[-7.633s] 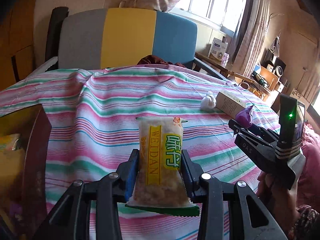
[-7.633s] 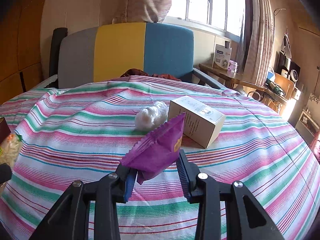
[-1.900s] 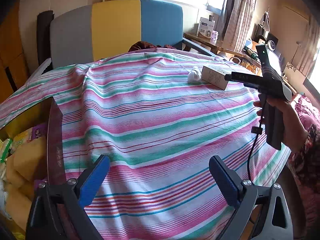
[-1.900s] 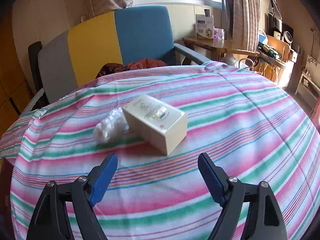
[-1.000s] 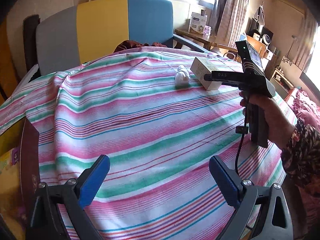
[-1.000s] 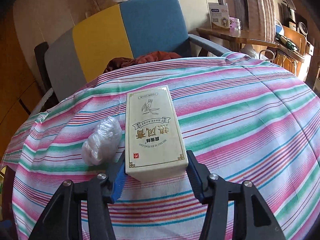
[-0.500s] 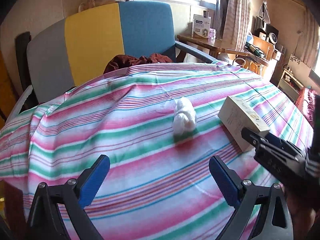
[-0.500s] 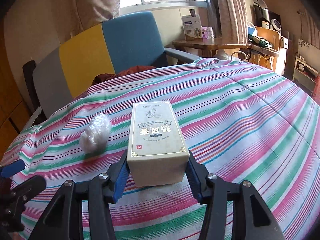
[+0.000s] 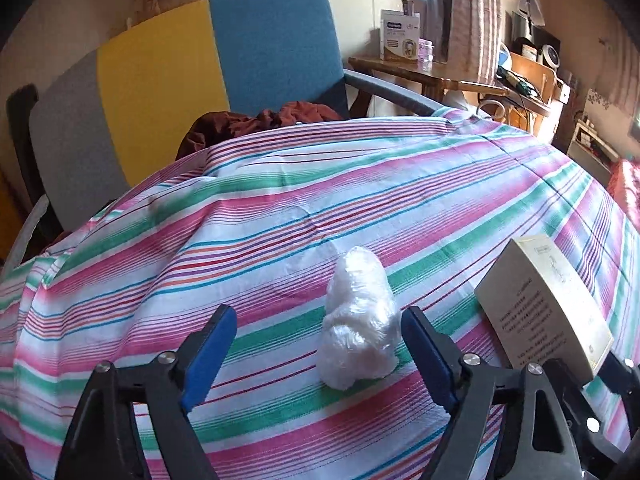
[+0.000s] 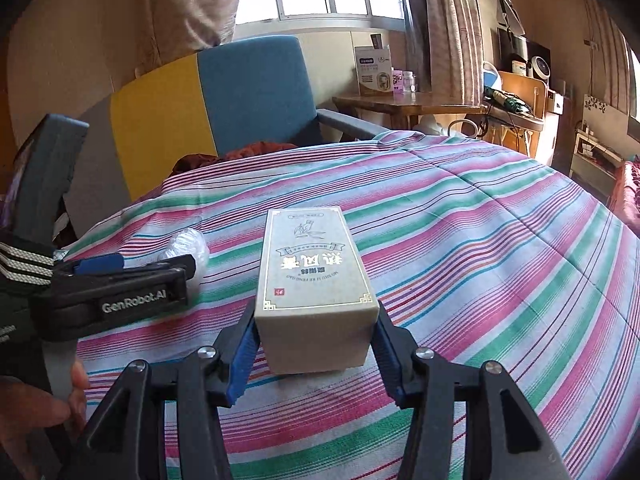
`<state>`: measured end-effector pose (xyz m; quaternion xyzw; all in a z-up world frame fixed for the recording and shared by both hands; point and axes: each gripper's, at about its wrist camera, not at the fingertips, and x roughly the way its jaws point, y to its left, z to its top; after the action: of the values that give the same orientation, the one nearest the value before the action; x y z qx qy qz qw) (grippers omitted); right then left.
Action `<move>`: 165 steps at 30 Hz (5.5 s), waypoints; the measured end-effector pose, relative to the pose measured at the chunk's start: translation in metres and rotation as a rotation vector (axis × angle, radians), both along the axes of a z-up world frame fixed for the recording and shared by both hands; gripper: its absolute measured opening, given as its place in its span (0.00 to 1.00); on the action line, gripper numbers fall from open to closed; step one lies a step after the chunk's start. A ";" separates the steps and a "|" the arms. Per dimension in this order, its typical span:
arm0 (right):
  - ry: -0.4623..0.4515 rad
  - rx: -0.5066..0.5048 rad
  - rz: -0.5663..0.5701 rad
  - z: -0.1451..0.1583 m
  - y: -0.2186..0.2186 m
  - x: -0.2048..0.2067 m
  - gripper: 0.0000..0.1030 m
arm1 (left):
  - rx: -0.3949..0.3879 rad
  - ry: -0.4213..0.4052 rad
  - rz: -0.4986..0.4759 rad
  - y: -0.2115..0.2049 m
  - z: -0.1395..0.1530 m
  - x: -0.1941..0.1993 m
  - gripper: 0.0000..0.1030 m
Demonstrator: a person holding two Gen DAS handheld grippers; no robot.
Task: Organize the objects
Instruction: 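Grasp the white plastic bag with the left gripper, then carry the white bag to the gold tray with the left gripper while the right gripper carries the tea box, then release the bag in the tray with the left gripper while the right gripper sets the tea box in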
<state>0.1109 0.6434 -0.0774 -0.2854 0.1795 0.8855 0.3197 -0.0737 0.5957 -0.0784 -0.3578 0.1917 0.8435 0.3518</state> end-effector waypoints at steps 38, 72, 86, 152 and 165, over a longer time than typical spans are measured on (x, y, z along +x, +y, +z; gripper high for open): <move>-0.006 0.084 0.026 0.005 -0.009 -0.004 0.51 | 0.070 0.164 0.062 -0.092 0.009 0.074 0.37; 0.004 0.145 0.161 0.018 -0.059 0.000 0.50 | 0.019 0.108 0.214 -0.205 0.031 0.110 0.37; 0.007 0.127 0.211 0.023 -0.094 0.000 0.50 | 0.035 0.115 0.297 -0.280 0.054 0.116 0.37; -0.134 0.002 1.343 0.075 -0.465 -0.227 0.50 | 0.275 -0.023 0.910 -0.661 0.084 0.163 0.97; -0.186 -0.056 1.096 0.080 -0.441 -0.218 0.60 | 0.225 -0.054 0.993 -0.661 0.084 0.150 1.00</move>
<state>-0.1073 0.2025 0.0024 -0.4224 -0.0009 0.8882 -0.1807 0.0766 -0.0656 0.0056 -0.3872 -0.1024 0.9149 -0.0503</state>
